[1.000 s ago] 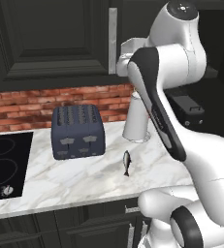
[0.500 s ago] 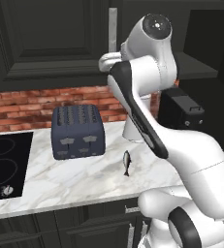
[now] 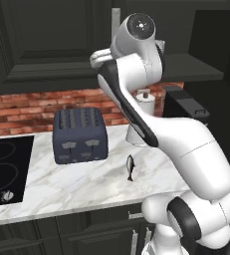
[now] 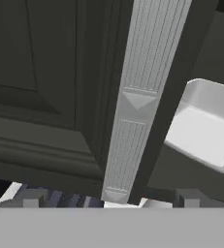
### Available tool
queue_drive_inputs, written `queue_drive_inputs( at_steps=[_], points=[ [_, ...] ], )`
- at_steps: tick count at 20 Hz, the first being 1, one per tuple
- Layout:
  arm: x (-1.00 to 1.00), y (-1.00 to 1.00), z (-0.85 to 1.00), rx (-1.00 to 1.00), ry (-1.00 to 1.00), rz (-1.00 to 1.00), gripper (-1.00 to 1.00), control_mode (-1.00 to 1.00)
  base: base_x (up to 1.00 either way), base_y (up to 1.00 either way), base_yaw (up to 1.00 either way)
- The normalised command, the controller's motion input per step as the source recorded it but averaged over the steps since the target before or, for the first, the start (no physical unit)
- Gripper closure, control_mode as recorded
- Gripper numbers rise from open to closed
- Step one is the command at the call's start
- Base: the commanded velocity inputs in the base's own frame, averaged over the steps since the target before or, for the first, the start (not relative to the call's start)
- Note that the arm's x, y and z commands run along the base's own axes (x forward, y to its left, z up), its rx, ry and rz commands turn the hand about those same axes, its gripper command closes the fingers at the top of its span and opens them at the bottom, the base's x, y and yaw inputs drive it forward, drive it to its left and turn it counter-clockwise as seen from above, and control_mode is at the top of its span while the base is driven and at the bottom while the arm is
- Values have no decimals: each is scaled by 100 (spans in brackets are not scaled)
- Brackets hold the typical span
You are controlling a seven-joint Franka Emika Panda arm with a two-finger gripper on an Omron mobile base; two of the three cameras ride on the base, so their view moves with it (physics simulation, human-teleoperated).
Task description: Retrieve the tupperware from the cabinet, then place the raw meat into the tupperware to avoid contamination.
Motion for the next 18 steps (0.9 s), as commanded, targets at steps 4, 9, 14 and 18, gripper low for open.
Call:
queue_drive_inputs(
  at_steps=[4,9,14,18],
  points=[
    [34,0,4,-2,0,0,-100,-100,0,0,0],
    [24,0,0,0,-9,0,-100,-100,0,0,0],
    [14,0,-1,0,-20,0,-100,-100,0,0,0],
    [9,-4,-3,0,-16,-1,-100,-100,0,0,0]
  ],
)
